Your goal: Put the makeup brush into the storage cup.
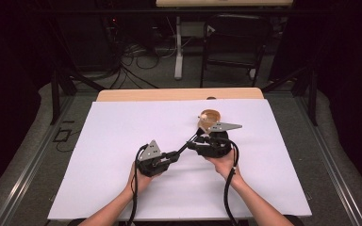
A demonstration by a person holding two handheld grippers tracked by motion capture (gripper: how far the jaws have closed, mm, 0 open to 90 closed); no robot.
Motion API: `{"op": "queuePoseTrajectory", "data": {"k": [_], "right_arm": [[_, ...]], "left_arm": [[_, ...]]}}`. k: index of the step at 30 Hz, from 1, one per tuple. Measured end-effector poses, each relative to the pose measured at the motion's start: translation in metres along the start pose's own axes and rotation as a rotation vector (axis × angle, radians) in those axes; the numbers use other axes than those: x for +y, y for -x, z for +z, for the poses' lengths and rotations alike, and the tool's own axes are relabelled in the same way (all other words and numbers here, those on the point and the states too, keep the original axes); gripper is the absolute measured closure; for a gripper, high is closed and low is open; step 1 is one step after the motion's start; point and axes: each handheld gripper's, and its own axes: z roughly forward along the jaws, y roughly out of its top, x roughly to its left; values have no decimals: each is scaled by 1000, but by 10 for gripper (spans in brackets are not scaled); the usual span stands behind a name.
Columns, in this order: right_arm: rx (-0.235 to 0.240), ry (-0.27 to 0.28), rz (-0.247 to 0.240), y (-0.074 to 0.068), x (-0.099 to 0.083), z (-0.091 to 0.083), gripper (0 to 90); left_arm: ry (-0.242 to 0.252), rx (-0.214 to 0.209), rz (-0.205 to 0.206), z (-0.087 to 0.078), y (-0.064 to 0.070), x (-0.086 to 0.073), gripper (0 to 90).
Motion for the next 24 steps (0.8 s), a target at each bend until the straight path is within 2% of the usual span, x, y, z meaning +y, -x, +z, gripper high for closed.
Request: {"op": "queuePoseTrajectory", "data": {"k": [4, 13, 19, 21, 24], "right_arm": [[-4, 10, 2, -1, 0, 1, 566], [8, 34, 75, 3, -1, 4, 585], [8, 46, 89, 2, -1, 6, 603], [5, 48, 80, 0, 0, 8, 623], [28, 67, 80, -3, 0, 7, 677]], "left_arm": [[-5, 14, 10, 2, 1, 1, 792], [-23, 42, 18, 6, 3, 1, 791], [-47, 56, 26, 10, 6, 1, 788], [-55, 55, 22, 11, 6, 0, 785], [-65, 53, 18, 13, 6, -1, 783]]}}
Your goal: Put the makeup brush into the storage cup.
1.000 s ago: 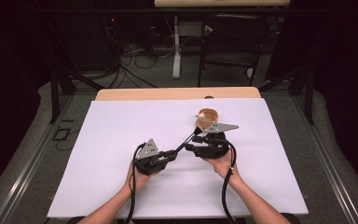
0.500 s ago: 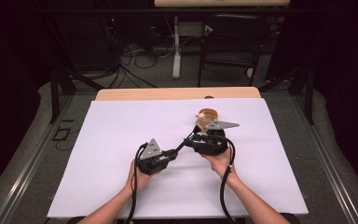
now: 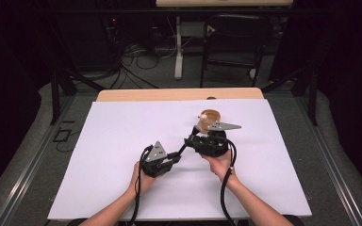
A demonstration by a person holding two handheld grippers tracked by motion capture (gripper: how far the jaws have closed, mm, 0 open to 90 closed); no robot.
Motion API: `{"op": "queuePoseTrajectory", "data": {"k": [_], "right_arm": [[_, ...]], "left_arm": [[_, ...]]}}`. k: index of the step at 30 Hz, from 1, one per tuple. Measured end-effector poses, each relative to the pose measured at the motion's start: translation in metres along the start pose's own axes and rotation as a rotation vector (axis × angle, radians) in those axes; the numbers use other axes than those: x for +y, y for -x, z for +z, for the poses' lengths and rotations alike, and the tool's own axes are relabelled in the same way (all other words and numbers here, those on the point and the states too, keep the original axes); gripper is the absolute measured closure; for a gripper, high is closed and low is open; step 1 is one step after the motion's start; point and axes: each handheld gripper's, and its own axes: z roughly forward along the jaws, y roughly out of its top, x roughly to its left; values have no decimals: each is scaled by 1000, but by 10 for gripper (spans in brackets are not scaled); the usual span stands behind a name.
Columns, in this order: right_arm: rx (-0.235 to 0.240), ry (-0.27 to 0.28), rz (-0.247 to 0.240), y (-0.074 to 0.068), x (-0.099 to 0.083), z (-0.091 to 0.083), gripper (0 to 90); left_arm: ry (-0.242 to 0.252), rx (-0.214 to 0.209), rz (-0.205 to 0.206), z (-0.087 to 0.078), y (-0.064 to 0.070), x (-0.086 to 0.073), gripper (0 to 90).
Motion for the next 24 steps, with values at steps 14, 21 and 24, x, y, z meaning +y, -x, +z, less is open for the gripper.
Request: {"op": "queuePoseTrajectory", "data": {"k": [14, 21, 24], "right_arm": [[28, 7, -81, -7, 3, -6, 770], [-11, -1, -158, -9, 6, -12, 771], [-26, -7, -187, -10, 6, -14, 770]], "left_arm": [[-14, -3, -13, 2, 1, 1, 335], [-13, 0, -41, -5, -7, -2, 149], [-9, 11, -53, -14, -12, -4, 101]]}}
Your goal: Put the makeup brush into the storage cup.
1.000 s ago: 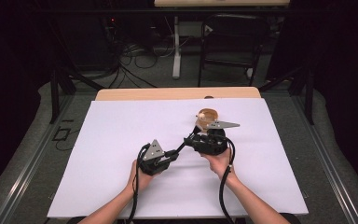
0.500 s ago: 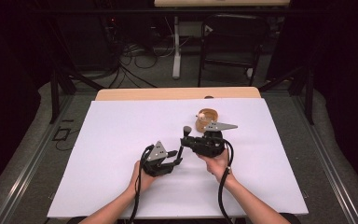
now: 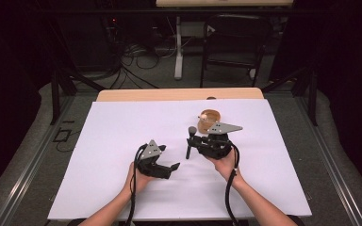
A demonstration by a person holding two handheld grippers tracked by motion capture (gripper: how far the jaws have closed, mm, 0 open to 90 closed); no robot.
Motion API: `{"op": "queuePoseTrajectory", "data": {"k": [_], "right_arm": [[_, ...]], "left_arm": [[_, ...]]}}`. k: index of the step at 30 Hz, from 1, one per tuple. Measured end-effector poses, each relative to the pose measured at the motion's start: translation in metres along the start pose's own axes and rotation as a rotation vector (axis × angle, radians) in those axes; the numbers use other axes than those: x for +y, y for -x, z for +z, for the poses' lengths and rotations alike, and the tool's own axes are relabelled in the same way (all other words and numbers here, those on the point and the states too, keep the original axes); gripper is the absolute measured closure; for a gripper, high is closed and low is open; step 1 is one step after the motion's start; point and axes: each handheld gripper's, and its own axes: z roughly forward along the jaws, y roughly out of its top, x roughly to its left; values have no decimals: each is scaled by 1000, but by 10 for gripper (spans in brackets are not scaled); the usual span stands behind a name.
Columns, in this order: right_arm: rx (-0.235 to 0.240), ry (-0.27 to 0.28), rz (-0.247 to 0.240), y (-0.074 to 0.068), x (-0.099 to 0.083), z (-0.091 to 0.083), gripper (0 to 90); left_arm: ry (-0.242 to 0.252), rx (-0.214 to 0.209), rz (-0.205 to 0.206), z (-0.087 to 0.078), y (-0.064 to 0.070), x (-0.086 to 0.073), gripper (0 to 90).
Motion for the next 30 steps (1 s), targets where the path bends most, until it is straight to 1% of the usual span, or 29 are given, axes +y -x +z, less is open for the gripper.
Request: {"op": "queuePoseTrajectory", "data": {"k": [2, 4, 5, 6, 8, 9, 10, 11, 12, 14, 17, 18, 20, 22, 24, 26, 27, 28, 29, 30], "right_arm": [[-7, -5, -14, 0, 0, -2, 771], [-12, -3, -26, 1, 1, -4, 770], [-18, -8, -29, 1, 1, -5, 771], [-19, -7, -32, 1, 1, -6, 771], [-25, -5, -34, 2, 1, -7, 771], [-30, -8, -38, 3, 1, -9, 771], [-35, -15, -42, 4, 2, -10, 771], [-36, -11, -36, 4, 1, -11, 771], [-40, -8, -41, 4, 1, -12, 770], [-42, -19, -51, 6, 1, -14, 771], [-52, -16, -45, 7, 1, -17, 770], [-52, -16, -45, 7, 1, -17, 770], [-60, -15, -39, 9, 0, -20, 770], [-68, -16, -44, 10, 0, -23, 771], [-67, -19, -41, 12, 0, -25, 770], [-76, -13, -44, 13, 0, -27, 770], [-78, -16, -45, 13, 0, -28, 771], [-85, -18, -49, 13, 0, -29, 770], [-81, -17, -48, 14, 0, -29, 771], [-85, -15, -49, 14, -1, -30, 771]], "left_arm": [[3, 5, -5, -2, -1, 0, 81], [4, 15, -10, -9, -6, -3, 61], [4, 15, -10, -9, -6, -3, 57], [-6, 23, -9, -12, -8, -4, 51], [-7, 21, -14, -12, -9, -5, 36], [-7, 29, -23, -15, -12, -7, 24], [-8, 36, -22, -15, -14, -8, 22], [-9, 40, -21, -17, -15, -8, 14], [-9, 40, -21, -17, -15, -8, 7], [-5, 54, -23, -19, -18, -9, 2], [5, 75, -27, -26, -22, -13, 1], [5, 75, -27, -26, -22, -13, 1], [1, 93, -33, -32, -26, -16, 0], [2, 98, -38, -33, -27, -17, 0], [4, 103, -38, -37, -29, -19, 0], [7, 110, -41, -40, -30, -21, 0], [4, 109, -37, -42, -31, -22, 0], [3, 114, -42, -45, -32, -24, 0], [3, 114, -42, -45, -32, -24, 0], [7, 122, -40, -48, -33, -26, 0]]}}
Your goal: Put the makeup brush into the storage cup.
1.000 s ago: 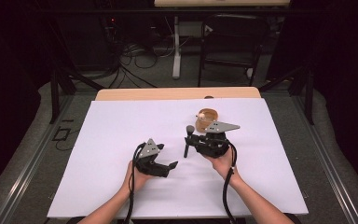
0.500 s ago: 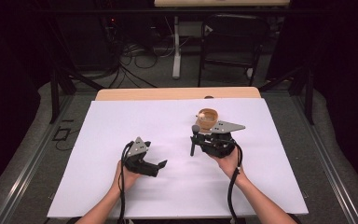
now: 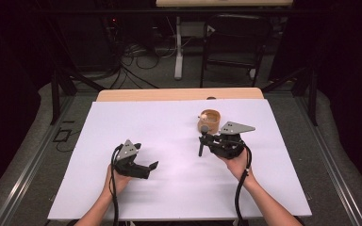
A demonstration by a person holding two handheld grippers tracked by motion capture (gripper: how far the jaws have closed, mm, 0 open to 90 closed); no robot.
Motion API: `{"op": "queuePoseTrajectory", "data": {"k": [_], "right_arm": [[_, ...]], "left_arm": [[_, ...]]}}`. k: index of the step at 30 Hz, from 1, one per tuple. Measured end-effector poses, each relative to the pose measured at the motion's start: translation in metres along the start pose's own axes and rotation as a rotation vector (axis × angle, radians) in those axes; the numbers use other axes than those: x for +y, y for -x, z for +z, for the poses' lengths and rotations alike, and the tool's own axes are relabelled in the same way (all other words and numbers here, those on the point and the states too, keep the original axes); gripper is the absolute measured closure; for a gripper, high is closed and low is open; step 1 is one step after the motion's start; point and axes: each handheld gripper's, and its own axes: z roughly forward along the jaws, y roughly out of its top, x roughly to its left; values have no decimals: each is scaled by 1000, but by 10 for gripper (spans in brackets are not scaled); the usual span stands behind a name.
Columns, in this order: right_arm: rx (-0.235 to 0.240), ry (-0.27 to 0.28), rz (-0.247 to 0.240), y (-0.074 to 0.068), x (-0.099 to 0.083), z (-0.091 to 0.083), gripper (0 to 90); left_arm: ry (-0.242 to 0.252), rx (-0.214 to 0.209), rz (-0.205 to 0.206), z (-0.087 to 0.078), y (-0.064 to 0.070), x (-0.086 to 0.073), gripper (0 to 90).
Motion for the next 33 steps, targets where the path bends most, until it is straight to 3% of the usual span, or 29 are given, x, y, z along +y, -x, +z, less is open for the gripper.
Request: {"op": "queuePoseTrajectory", "data": {"k": [10, 15, 23, 33], "right_arm": [[-23, -1, -7, 5, -1, -8, 770], [-40, -3, 5, 8, -2, -13, 770], [-54, -5, 12, 16, -2, -20, 771], [-70, -4, 26, 25, -1, -27, 771]], "left_arm": [[18, 23, -2, -12, -5, -9, 0], [50, 37, -31, -23, -8, -12, 1], [34, 57, -61, -34, -15, -21, 1], [50, 65, -74, -40, -20, -25, 1]]}}
